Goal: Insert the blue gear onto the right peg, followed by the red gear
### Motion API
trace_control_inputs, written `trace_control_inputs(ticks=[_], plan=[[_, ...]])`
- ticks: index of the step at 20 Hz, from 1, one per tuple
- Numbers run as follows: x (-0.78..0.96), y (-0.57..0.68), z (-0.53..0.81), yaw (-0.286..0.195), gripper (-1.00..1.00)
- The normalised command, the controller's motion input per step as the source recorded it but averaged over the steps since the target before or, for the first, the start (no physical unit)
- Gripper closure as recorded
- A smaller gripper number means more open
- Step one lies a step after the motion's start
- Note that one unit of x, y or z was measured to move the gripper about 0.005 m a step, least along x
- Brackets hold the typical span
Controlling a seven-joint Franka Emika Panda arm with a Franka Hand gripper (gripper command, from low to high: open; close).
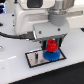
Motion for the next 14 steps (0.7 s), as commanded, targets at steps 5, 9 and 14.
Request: trace_control_inputs(ticks=[5, 9, 14], plan=[[0.27, 0.01, 0.14, 0.0, 1.0], [0.51, 0.02, 0.5, 0.0, 1.0], [0.4, 0.02, 0.2, 0.0, 1.0]])
